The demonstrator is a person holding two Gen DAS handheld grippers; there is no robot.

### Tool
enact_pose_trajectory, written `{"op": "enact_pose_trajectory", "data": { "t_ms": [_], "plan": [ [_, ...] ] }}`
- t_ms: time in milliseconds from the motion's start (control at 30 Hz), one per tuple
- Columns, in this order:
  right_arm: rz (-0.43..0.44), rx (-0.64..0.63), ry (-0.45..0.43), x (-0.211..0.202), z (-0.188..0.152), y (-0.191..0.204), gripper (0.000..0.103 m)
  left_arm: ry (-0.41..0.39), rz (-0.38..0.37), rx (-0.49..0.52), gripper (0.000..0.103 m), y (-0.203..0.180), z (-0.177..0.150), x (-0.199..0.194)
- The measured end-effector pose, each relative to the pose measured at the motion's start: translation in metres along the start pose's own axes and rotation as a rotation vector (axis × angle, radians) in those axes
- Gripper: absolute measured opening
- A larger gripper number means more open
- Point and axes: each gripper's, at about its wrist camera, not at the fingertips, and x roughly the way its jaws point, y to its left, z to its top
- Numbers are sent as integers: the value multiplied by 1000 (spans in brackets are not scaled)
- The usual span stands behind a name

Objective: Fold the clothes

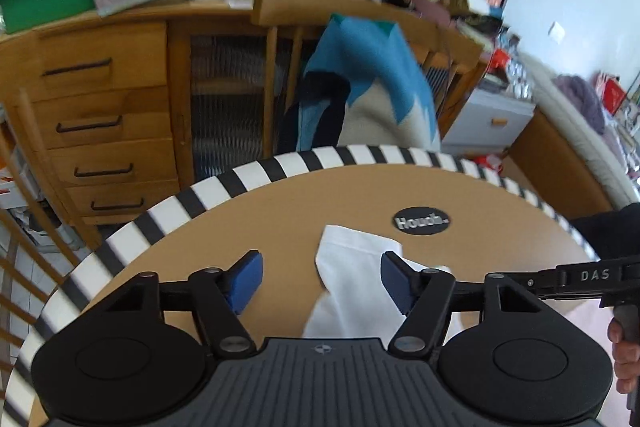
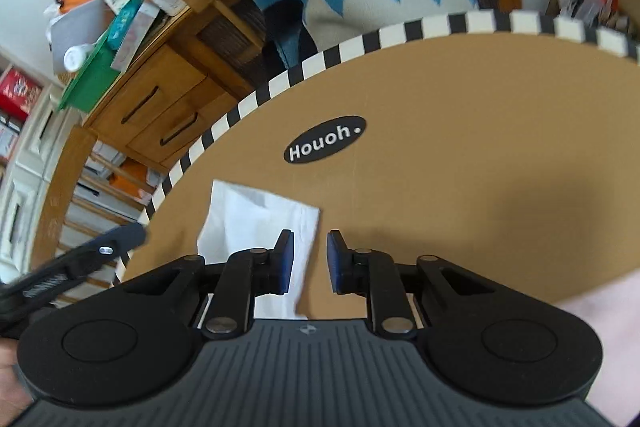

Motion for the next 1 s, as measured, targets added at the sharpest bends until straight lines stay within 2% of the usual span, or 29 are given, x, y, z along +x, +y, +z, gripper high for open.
{"op": "enact_pose_trajectory", "data": {
  "t_ms": [133, 267, 367, 400, 500, 633, 867, 933, 967, 1000],
  "plan": [
    [-10, -4, 16, 22, 8, 2, 21, 29, -5, 17, 68, 4, 7, 31],
    [-11, 11, 38, 36, 12, 3, 27, 44, -27, -48, 69, 12, 9, 51],
    [3, 23, 40, 42, 13, 5, 27, 50, -56, -87, 69, 17, 9, 60],
    [3, 21, 36, 44, 14, 6, 26, 56, -62, -85, 69, 16, 8, 62],
    [-30, -34, 27, 47, 11, 14, 7, 62, -72, -77, 70, 16, 8, 66],
    [-90, -113, 19, 43, 9, 19, 5, 60, -90, -109, 73, 19, 7, 67],
    [-88, -62, 2, 30, 17, 5, 5, 58, -118, -112, 72, 10, 8, 71],
    [-83, -49, 3, 31, 18, 3, 5, 54, -125, -108, 67, 4, 8, 74],
    [-82, -44, 5, 32, 18, 2, 5, 53, -120, -100, 55, 1, 7, 75],
    [-82, -40, 8, 33, 18, 1, 5, 57, -107, -89, 30, -2, 7, 77]
  ]
}}
